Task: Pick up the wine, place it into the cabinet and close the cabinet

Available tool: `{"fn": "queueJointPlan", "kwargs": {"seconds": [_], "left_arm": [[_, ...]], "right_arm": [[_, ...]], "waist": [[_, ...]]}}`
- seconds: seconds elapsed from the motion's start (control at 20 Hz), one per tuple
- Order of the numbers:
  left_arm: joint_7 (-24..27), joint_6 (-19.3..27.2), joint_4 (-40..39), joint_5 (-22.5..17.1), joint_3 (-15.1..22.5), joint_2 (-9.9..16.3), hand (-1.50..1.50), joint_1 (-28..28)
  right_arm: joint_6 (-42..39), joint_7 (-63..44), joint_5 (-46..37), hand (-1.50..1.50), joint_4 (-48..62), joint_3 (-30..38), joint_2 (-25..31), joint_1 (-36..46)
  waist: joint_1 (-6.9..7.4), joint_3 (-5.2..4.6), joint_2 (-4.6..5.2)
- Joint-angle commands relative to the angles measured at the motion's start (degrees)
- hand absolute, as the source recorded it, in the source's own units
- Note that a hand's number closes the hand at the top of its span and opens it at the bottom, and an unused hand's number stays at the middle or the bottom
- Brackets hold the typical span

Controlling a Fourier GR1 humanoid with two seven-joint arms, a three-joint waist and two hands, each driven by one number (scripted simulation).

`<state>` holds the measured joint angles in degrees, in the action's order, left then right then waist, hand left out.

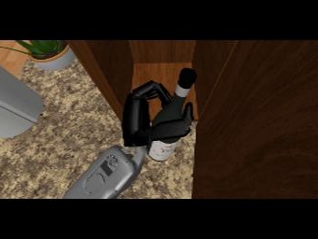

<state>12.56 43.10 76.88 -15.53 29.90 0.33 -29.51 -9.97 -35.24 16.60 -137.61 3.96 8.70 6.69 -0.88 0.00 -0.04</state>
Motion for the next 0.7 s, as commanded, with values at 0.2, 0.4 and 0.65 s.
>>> {"fn": "queueJointPlan", "kwargs": {"seconds": [0.2,0.4,0.65], "left_arm": [[6.6,-0.6,-9.0,-1.7,-1.1,-0.3,1.5,-2.4],[5.8,-1.5,-8.3,0.1,-4.5,-0.1,1.5,-2.3],[13.1,-5.5,-15.7,-4.7,-9.0,-0.3,1.5,-2.9]], "right_arm": [[-2.5,1.9,4.5,-1.5,-5.0,2.0,-0.5,-5.3],[-1.9,0.1,3.6,-1.5,-8.7,-0.2,-1.2,-6.7],[0.0,-2.8,5.0,-1.5,-8.3,1.9,0.5,-3.0]], "waist": [[0.04,0.01,0.06],[0.18,0.01,-0.04],[-0.08,-0.02,0.08]]}}
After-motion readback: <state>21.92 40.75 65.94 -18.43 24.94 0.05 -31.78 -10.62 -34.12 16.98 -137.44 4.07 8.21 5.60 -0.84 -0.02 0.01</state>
